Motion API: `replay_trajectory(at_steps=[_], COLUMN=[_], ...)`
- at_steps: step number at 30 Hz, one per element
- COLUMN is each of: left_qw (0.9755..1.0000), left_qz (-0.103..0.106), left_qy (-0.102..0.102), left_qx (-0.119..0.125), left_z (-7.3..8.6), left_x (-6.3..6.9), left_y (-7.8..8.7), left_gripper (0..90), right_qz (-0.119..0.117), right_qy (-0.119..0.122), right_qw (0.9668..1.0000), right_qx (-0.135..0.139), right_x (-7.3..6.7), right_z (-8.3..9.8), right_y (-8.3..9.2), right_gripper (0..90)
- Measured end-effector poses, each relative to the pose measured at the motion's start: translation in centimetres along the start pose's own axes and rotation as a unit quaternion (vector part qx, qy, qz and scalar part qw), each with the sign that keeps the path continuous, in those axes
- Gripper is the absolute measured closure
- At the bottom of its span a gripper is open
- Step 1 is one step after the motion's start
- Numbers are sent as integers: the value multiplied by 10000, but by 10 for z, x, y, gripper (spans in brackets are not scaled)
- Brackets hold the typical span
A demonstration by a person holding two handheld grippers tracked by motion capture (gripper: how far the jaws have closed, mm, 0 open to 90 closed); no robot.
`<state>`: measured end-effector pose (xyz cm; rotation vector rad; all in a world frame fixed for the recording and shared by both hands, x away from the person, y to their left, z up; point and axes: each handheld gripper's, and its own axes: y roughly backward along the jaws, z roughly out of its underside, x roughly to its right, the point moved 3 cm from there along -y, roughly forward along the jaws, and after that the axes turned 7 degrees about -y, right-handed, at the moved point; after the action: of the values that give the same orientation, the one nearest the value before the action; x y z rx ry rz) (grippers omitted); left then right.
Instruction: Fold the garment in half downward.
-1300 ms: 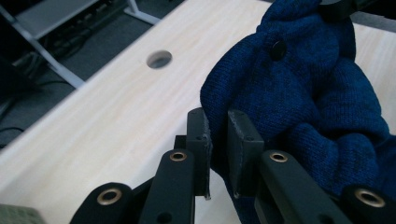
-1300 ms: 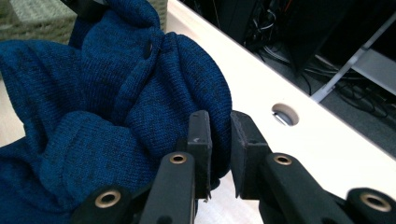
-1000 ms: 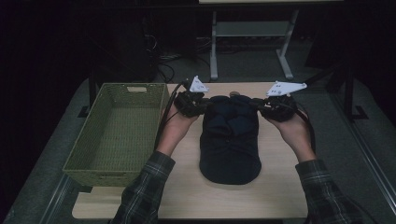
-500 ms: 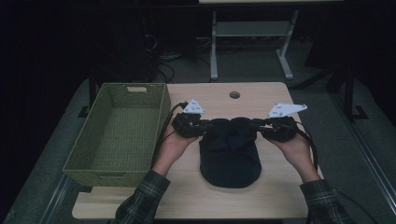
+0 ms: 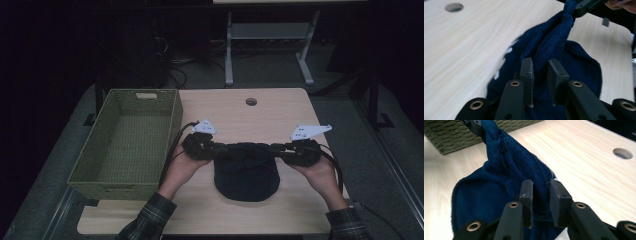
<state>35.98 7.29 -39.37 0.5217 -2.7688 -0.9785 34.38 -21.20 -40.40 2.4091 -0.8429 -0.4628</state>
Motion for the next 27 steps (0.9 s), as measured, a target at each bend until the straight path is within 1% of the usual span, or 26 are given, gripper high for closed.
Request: replay_trajectory(at_steps=[2, 6, 8, 13, 15, 16, 17, 22, 27], left_qw=[10000, 9998, 9997, 9993, 9990, 9988, 9986, 9970, 9951], left_qz=[71, 150, 194, 264, 297, 309, 319, 455, 535], left_qy=[57, 42, 68, 31, 13, 17, -20, -11, 66], left_qx=[-20, -109, -144, -279, -334, -366, -412, -633, -831], left_z=[4, 12, 16, 25, 29, 31, 33, 46, 58], left_x=[4, 9, 12, 21, 25, 26, 28, 37, 42], left_y=[0, -1, -2, -5, -6, -7, -8, -14, -20], left_gripper=[754, 754, 753, 750, 751, 751, 752, 770, 787], right_qz=[-3, -93, -75, -142, -163, -162, -186, -285, -385], right_qy=[17, -7, 7, -29, -66, -10, -28, -1, 59], right_qw=[10000, 9999, 10000, 9998, 9997, 9997, 9996, 9987, 9968], right_qx=[9, -79, -63, -120, -181, -171, -194, -427, -698], right_x=[-3, -8, -11, -18, -22, -23, -25, -34, -41], right_z=[3, 12, 17, 30, 36, 39, 42, 59, 74], right_y=[1, 0, 1, 1, 1, 0, 0, -4, -11], right_gripper=[727, 715, 706, 695, 692, 690, 688, 682, 678])
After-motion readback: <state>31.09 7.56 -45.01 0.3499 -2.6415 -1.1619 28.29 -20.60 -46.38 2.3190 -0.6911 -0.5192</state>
